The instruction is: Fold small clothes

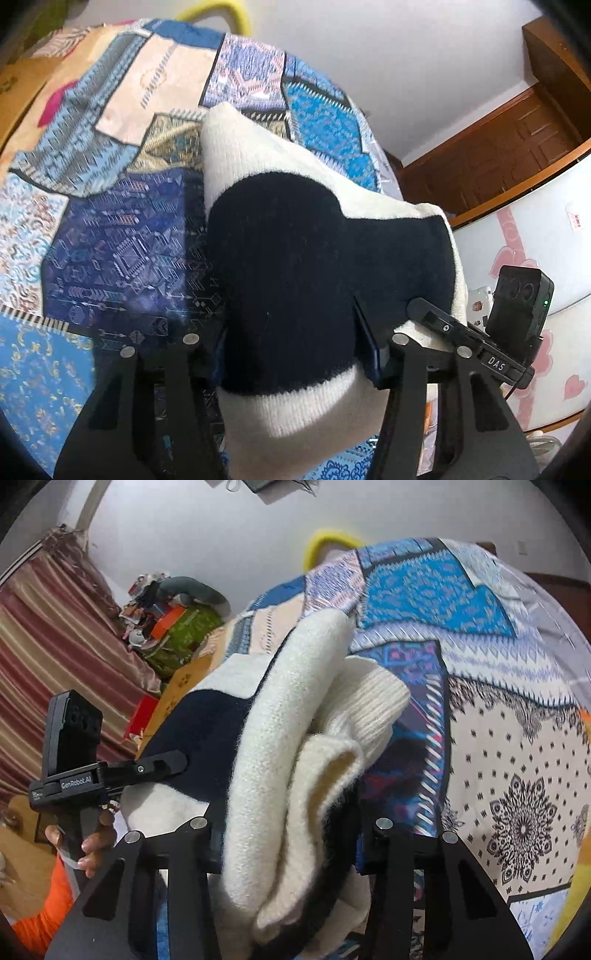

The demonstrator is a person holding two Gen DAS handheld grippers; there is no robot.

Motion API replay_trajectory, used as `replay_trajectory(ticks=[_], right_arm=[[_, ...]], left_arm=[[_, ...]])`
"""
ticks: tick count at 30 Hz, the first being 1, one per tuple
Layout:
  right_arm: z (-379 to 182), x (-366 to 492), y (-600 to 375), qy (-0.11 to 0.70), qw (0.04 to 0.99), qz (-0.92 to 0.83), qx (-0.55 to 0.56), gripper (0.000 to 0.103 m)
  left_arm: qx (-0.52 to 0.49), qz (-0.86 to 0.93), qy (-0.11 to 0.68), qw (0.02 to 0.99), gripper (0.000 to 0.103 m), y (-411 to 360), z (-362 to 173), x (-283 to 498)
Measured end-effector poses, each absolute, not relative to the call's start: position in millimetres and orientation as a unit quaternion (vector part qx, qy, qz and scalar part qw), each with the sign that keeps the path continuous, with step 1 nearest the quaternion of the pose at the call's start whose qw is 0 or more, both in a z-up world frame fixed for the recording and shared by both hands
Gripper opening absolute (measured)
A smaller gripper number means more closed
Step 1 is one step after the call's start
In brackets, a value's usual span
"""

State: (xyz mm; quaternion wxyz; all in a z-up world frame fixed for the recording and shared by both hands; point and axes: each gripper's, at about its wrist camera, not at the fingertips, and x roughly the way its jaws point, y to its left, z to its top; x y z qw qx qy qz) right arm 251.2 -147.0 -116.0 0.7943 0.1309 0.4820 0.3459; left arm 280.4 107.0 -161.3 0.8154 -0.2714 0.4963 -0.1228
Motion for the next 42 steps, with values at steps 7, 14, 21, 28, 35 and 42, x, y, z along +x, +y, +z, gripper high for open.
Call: replay_trajectory(ticks=[7, 14, 21, 28, 35, 42], right_arm=[[-90, 247, -123, 0.457, 0.798, 0.371, 0.131, 0.042], [-97, 244, -90, 0.465, 0.783, 0.393, 0.126, 0.042], [-133, 247, -66, 0.508, 0.758, 0.391, 0.12, 0.042], [-152, 249, -71, 0.537, 0.747, 0.377, 0.108, 0.048], [-130, 238, -84, 0.51, 0.777, 0.363, 0.065, 0.051], [-96, 223, -88, 0.45, 0.822, 0.349, 0.01, 0.051]], left_arm=[[-0.274, -0.113, 0.466, 0.834, 0.056, 132, -131, 262], [-0.282, -0.088, 0.463, 0.836, 0.056, 163, -132, 237], [-0.303, -0.064, 0.497, 0.811, 0.056, 180, -171, 230], [-0.304, -0.06, 0.513, 0.801, 0.06, 181, -201, 231], [-0.286, -0.029, 0.511, 0.81, 0.064, 187, -197, 223], [-0.22, 0.008, 0.494, 0.841, 0.064, 182, -174, 211]])
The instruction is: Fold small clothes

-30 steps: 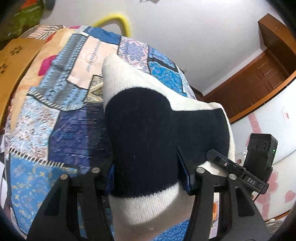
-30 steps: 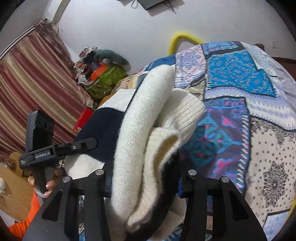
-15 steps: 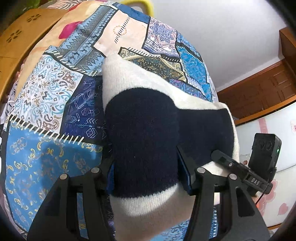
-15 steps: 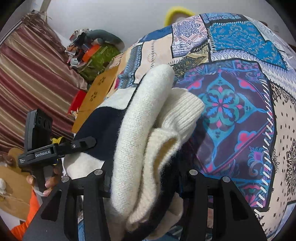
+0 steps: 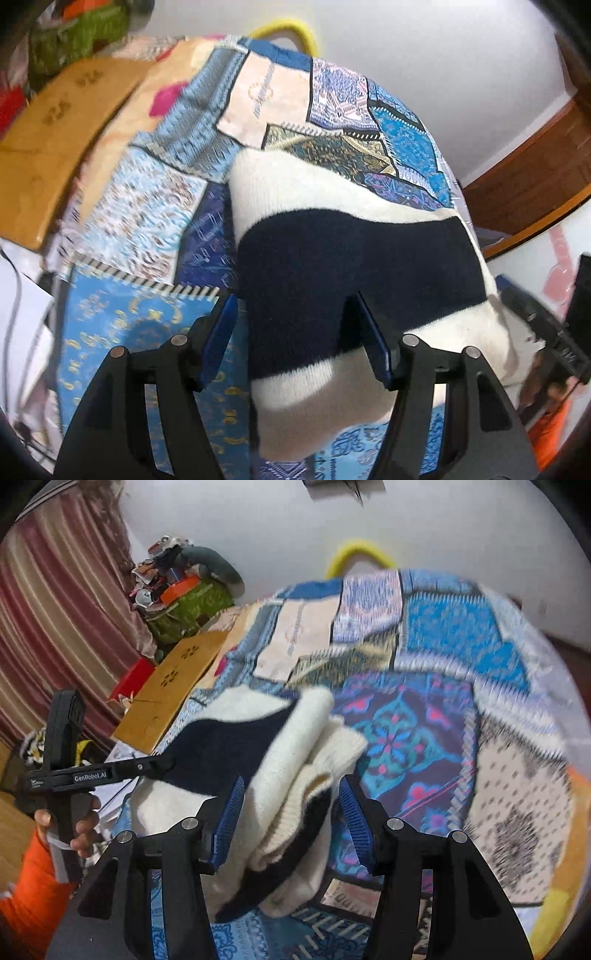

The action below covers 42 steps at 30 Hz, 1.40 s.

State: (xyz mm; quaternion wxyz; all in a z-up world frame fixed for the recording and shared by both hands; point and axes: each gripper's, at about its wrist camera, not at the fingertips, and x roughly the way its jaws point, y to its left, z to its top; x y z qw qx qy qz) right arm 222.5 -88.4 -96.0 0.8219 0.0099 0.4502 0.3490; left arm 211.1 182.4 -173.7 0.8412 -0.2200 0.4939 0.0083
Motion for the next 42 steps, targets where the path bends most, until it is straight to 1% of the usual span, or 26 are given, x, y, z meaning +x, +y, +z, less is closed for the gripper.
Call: replay_trajectory(ticks=[5, 10, 16, 22, 28, 33, 42], right_arm=[[-85, 210, -79, 0.422, 0.834, 0.355, -0.019, 0.053], [-106, 200, -70, 0.434, 0.829, 0.35, -0.051, 0.053], [-117, 187, -80, 0.434, 0.834, 0.334, -0.062, 0.055], [-102, 176, -91, 0.417, 0.846, 0.326, -0.055, 0.055], [-72, 161, -98, 0.378, 0.863, 0.333, -0.043, 0.055], [-37, 141, -100, 0.326, 0.881, 0.343, -0.034, 0.055], [38, 90, -115, 0.195, 0.915, 0.353, 0.001, 0.055]], left_arm=[[-0.154, 0.016, 0.491, 0.857, 0.064, 160, -168, 201], [-0.08, 0.034, 0.483, 0.871, 0.07, 139, -169, 187], [-0.077, 0.039, 0.482, 0.872, 0.073, 139, -174, 173], [-0.067, 0.046, 0.475, 0.876, 0.073, 137, -163, 159], [-0.032, 0.064, 0.431, 0.9, 0.073, 124, -128, 144], [-0.033, 0.059, 0.362, 0.93, 0.073, 112, -78, 124], [-0.023, 0.049, 0.238, 0.97, 0.073, 85, 3, 75]])
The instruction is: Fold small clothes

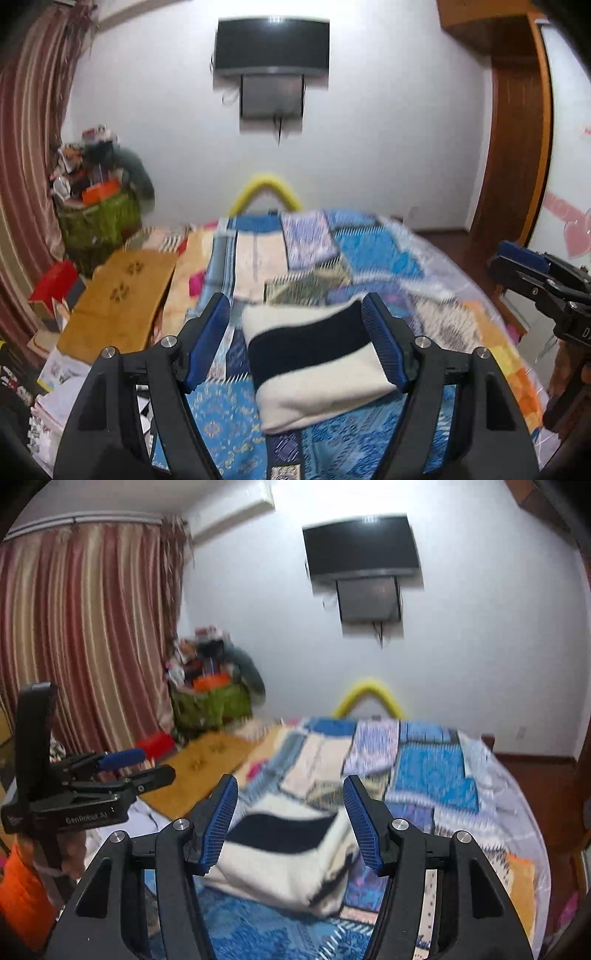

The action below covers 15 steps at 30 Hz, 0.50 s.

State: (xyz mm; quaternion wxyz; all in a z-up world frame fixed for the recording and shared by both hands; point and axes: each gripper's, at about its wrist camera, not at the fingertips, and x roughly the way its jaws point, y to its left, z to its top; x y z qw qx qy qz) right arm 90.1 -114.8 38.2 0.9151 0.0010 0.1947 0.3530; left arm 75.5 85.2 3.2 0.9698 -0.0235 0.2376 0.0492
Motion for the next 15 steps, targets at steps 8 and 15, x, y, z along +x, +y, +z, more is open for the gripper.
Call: replay_trajectory(ticks=[8, 15], right_arm=[[71, 46, -124, 0.124, 0.922, 0.367, 0.023, 0.057], [71, 34, -124, 0.11, 0.926, 0.36, 0.036, 0.072]], left_arm=[[-0.03, 0.05, 0.141, 0.988, 0.076, 70, 44, 29], [-0.031, 0.055, 0.103, 0.993, 0.086, 62, 53, 7]])
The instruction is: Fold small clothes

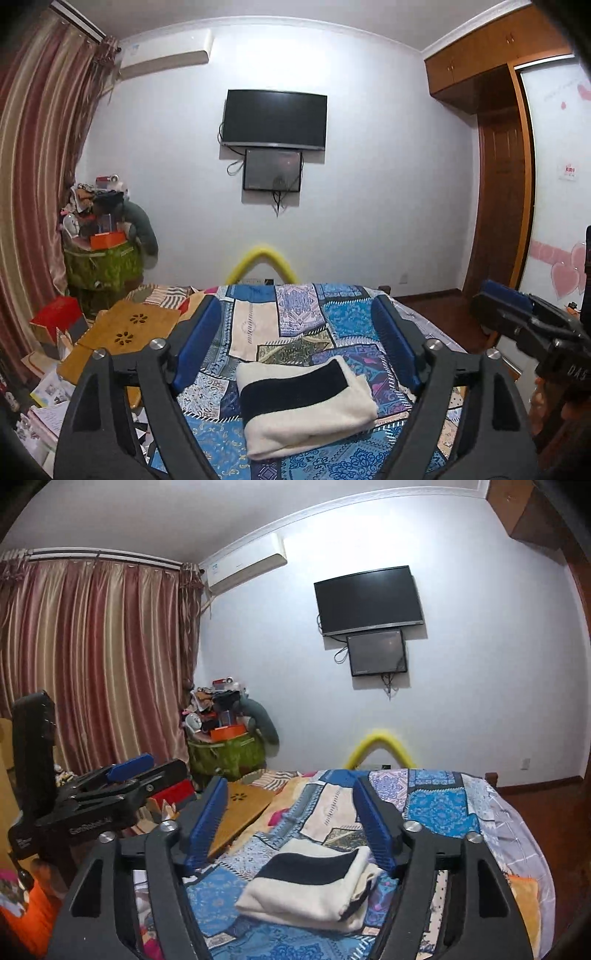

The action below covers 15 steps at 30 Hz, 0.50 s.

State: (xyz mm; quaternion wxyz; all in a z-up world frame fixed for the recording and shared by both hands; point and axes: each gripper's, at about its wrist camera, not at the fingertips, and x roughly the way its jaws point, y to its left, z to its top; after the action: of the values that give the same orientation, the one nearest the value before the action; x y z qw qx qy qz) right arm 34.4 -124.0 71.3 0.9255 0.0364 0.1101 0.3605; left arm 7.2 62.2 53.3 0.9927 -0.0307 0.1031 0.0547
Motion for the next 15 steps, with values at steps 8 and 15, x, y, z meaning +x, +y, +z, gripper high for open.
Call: replay_trajectory(ticks=[8, 15], right_arm=[[65, 37, -120, 0.12, 0.936, 0.33, 0.022, 0.094], [60, 34, -120, 0.125, 0.94, 0.316, 0.017, 0.103]], left_arm=[[-0.03, 0.063, 0.092, 0.993, 0.103, 58, 51, -2], [-0.033, 0.065, 0.103, 0.992, 0.103, 58, 46, -1]])
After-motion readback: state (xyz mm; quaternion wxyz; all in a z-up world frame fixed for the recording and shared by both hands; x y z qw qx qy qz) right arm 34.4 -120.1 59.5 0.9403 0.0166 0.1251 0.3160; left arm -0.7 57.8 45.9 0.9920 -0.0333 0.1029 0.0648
